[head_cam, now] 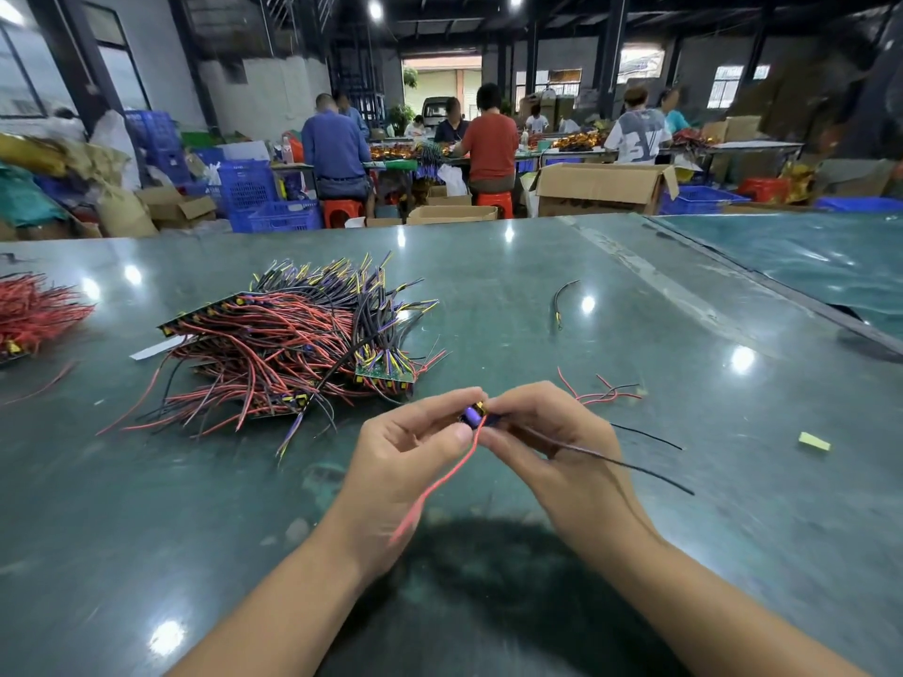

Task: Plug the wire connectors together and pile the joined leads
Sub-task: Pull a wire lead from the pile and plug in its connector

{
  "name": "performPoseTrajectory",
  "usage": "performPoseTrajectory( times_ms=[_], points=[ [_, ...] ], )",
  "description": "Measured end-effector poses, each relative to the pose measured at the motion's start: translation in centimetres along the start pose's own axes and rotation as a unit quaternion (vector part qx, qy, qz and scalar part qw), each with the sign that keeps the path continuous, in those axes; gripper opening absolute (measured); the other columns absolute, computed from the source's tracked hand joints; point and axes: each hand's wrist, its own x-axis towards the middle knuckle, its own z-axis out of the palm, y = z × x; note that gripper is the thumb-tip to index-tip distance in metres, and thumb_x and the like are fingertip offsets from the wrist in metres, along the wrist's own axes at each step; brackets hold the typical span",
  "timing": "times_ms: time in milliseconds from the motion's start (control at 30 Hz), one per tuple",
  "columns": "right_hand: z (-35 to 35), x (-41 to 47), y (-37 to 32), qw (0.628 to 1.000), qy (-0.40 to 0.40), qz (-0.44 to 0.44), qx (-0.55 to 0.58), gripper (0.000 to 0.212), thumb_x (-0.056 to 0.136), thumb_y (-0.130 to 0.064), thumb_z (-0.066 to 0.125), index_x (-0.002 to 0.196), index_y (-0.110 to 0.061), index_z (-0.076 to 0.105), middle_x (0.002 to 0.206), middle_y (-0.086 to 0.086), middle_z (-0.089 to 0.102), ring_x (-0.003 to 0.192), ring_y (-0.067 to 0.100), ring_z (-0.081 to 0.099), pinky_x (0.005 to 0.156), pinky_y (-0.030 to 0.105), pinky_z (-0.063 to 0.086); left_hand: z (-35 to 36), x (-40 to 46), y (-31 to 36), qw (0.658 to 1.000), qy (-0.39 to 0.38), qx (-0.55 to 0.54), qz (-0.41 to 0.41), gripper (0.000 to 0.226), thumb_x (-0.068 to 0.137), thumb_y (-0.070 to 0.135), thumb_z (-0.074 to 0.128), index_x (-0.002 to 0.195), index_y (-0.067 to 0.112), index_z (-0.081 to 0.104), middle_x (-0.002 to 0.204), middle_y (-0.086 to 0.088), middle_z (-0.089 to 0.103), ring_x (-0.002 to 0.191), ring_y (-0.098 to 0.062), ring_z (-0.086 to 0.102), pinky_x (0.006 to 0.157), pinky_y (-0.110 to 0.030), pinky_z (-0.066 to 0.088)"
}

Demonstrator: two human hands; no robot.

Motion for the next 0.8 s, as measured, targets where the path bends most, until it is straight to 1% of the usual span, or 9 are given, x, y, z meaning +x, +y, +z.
performPoseTrajectory(
  times_ms=[100,167,233,267,367,467,600,700,800],
  points=[
    [-0.06,-0.07,0.06,1.0,-0.001,-0.011,-0.012,0.01,0.077,-0.015,0.072,0.083,-0.022,0.07,0.084,-0.005,0.062,0.077,0.011,0.062,0.071,0.02,0.049,-0.02,0.06,0.06,1.0,0.015,0.021,-0.009,0.025,0.065,0.013,0.077,0.09,0.016,0.078,0.095,-0.009,0.074,0.093,-0.015,0.067,0.085,-0.022,0.051],
    [0.0,-0.22,0.08,1.0,-0.004,-0.002,-0.001,0.006,0.079,-0.014,0.071,0.081,-0.02,0.07,0.083,-0.005,0.064,0.077,0.014,0.064,0.07,0.024,0.051,0.03,0.12,-0.02,0.999,0.025,0.028,-0.011,0.024,0.063,0.009,0.081,0.086,0.016,0.079,0.093,-0.008,0.074,0.091,-0.014,0.067,0.087,-0.023,0.052],
    [0.1,-0.25,-0.14,0.998,0.008,0.034,0.043,0.002,0.081,-0.013,0.07,0.08,-0.015,0.069,0.08,0.001,0.067,0.075,0.014,0.066,0.071,0.027,0.054,0.04,0.11,0.05,0.999,0.03,0.004,-0.016,0.026,0.06,0.014,0.079,0.085,0.013,0.078,0.092,-0.009,0.074,0.088,-0.013,0.068,0.082,-0.021,0.053],
    [0.11,-0.19,-0.27,0.996,0.019,0.058,0.07,0.003,0.083,-0.01,0.069,0.08,-0.011,0.068,0.077,0.002,0.068,0.072,0.012,0.066,0.07,0.024,0.054,0.0,0.1,0.08,0.999,0.028,-0.007,-0.02,0.026,0.06,0.014,0.077,0.086,0.012,0.078,0.092,-0.009,0.074,0.088,-0.013,0.068,0.08,-0.02,0.053],
    [0.11,-0.06,-0.55,0.981,0.044,0.127,0.139,0.009,0.087,-0.005,0.063,0.078,-0.006,0.067,0.07,0.001,0.068,0.066,0.01,0.065,0.068,0.019,0.053,0.01,0.09,0.2,1.0,0.007,-0.007,-0.022,0.026,0.067,0.0,0.077,0.09,0.011,0.077,0.094,-0.008,0.074,0.09,-0.011,0.067,0.079,-0.018,0.051],
    [0.14,-0.1,-0.61,0.957,0.074,0.181,0.213,0.01,0.086,-0.004,0.061,0.077,-0.004,0.065,0.068,0.006,0.066,0.062,0.012,0.063,0.067,0.021,0.054,-0.02,0.09,0.14,0.999,0.014,0.01,-0.039,0.025,0.066,0.008,0.073,0.09,0.015,0.076,0.097,-0.005,0.074,0.091,-0.007,0.066,0.078,-0.017,0.051],
    [0.16,-0.07,-0.62,0.962,0.06,0.199,0.179,0.009,0.088,-0.002,0.06,0.079,-0.002,0.063,0.065,0.003,0.064,0.061,0.011,0.06,0.066,0.02,0.053,-0.22,-0.22,-0.28,0.992,0.012,0.051,-0.115,0.036,0.062,0.026,0.073,0.095,0.011,0.074,0.097,-0.01,0.074,0.086,-0.014,0.067,0.074,-0.021,0.054],
    [-0.05,0.1,-0.61,0.965,0.055,0.207,0.148,0.012,0.089,-0.001,0.059,0.078,-0.005,0.061,0.061,-0.001,0.06,0.056,0.01,0.053,0.06,0.017,0.047,-0.2,-0.27,-0.23,0.989,-0.009,0.085,-0.122,0.023,0.065,0.025,0.07,0.085,0.017,0.079,0.085,-0.006,0.074,0.078,-0.011,0.067,0.071,-0.019,0.053],
    [-0.49,0.43,-0.43,0.936,0.081,0.245,0.24,0.012,0.091,0.001,0.054,0.081,-0.006,0.057,0.063,0.001,0.061,0.053,0.007,0.052,0.054,0.015,0.046,-0.49,-0.22,0.27,0.984,-0.038,0.114,-0.128,0.017,0.066,0.022,0.068,0.08,0.024,0.079,0.077,-0.002,0.073,0.072,-0.009,0.066,0.069,-0.019,0.053]
  ],
)
